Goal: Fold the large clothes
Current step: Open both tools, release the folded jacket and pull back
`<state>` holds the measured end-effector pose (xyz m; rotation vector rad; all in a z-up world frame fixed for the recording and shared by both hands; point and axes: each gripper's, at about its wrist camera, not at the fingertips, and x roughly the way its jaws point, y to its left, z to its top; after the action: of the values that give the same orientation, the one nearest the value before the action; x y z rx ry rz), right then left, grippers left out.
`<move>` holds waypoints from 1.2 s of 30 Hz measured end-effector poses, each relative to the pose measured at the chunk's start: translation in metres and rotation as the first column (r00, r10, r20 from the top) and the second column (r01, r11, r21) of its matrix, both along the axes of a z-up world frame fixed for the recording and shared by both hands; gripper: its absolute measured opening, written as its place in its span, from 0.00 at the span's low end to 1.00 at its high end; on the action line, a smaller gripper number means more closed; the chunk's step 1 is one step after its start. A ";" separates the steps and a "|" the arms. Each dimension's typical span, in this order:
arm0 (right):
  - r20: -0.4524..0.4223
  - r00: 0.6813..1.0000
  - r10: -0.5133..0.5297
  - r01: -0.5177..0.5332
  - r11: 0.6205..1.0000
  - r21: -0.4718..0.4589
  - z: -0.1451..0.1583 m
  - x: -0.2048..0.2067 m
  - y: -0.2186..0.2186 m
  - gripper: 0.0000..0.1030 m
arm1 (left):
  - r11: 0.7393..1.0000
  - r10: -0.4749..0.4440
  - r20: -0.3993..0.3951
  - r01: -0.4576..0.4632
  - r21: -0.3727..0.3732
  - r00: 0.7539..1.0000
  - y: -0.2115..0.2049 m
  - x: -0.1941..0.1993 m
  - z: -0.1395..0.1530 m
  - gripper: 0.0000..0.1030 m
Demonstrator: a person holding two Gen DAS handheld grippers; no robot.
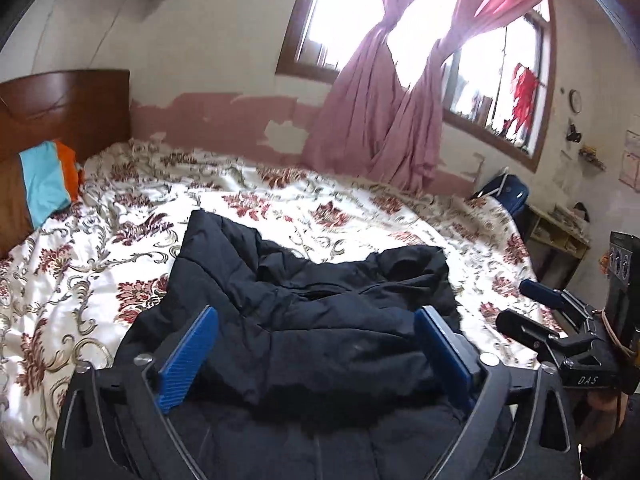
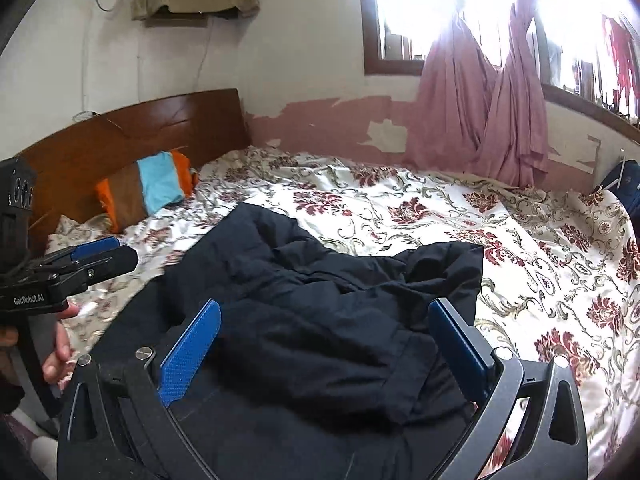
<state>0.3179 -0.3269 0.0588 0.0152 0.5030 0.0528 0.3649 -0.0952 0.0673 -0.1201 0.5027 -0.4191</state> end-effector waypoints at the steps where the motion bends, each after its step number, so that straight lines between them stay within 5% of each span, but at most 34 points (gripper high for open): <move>1: 0.008 1.000 0.002 -0.002 1.000 0.003 0.003 -0.008 0.003 0.98 | 1.000 0.009 0.026 -0.009 0.002 1.000 0.002 -0.013 0.003 0.99; 6: 0.025 0.999 0.023 -0.024 0.999 0.027 0.007 -0.047 0.009 0.98 | 0.999 0.027 0.090 -0.030 0.022 0.996 0.007 -0.053 0.006 0.99; 14: 0.048 0.998 0.039 -0.041 0.998 0.055 0.002 -0.103 0.022 0.98 | 0.999 0.048 0.064 -0.047 -0.011 0.997 0.029 -0.099 -0.001 1.00; 20: 0.019 0.997 0.073 -0.074 0.995 0.063 -0.013 -0.140 0.039 0.98 | 0.997 0.062 0.074 -0.066 0.047 0.995 0.045 -0.136 -0.015 1.00; 36: -0.038 0.994 0.100 -0.102 0.994 -0.030 -0.084 -0.224 0.061 0.98 | 0.975 0.098 0.076 -0.111 0.192 0.992 0.070 -0.231 -0.100 1.00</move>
<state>0.0936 -0.2660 -0.0254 -0.0407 0.5411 0.1437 0.1343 -0.0249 -0.0327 0.0571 0.4672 -0.2678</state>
